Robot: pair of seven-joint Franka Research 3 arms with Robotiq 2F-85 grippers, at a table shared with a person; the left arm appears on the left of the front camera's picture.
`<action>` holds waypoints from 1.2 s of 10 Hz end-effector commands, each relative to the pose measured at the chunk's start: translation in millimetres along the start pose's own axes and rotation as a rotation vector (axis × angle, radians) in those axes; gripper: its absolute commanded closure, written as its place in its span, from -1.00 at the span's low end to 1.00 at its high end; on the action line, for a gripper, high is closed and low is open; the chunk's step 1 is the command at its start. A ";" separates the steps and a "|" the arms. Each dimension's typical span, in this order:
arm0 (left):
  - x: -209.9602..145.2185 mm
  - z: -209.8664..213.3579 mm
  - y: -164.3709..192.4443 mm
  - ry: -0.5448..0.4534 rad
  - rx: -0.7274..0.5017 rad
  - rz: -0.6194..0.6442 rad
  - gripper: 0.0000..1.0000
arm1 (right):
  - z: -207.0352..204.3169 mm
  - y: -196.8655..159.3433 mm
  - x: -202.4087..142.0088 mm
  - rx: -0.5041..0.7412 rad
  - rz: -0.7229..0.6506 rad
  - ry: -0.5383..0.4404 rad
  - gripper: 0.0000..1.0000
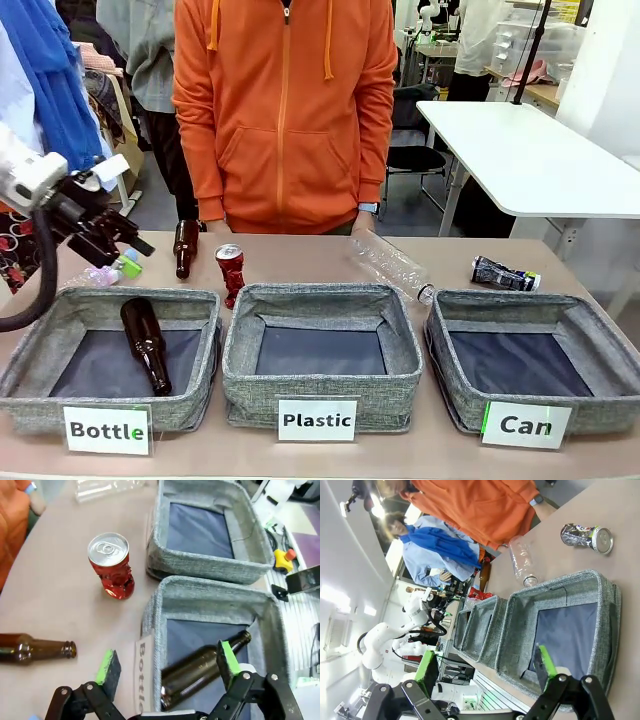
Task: Sort the can waste into the basket.
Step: Pick up the can waste from the table and place it in the right Fabric basket.
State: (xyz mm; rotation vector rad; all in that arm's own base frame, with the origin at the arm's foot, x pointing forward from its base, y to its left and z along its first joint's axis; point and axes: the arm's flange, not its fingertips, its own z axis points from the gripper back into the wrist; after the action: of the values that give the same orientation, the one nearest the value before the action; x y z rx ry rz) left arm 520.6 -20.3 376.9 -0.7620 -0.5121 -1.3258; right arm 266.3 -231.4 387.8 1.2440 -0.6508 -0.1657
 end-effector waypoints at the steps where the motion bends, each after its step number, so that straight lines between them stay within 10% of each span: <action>1: 2.7 -25.4 30.4 -0.029 -0.140 -0.060 -0.99 | -0.8 -0.6 1.5 0.018 0.029 -0.020 -1.00; 12: 12.4 -107.1 65.1 -0.162 0.147 -0.123 -0.99 | -0.8 -0.6 1.5 0.018 0.029 -0.020 -1.00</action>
State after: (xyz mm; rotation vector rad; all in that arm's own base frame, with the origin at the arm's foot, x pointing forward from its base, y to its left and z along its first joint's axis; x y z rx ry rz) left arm 576.0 -102.0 306.0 -0.7340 -0.7584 -1.3359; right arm 266.1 -231.4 387.8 1.2445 -0.6510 -0.1652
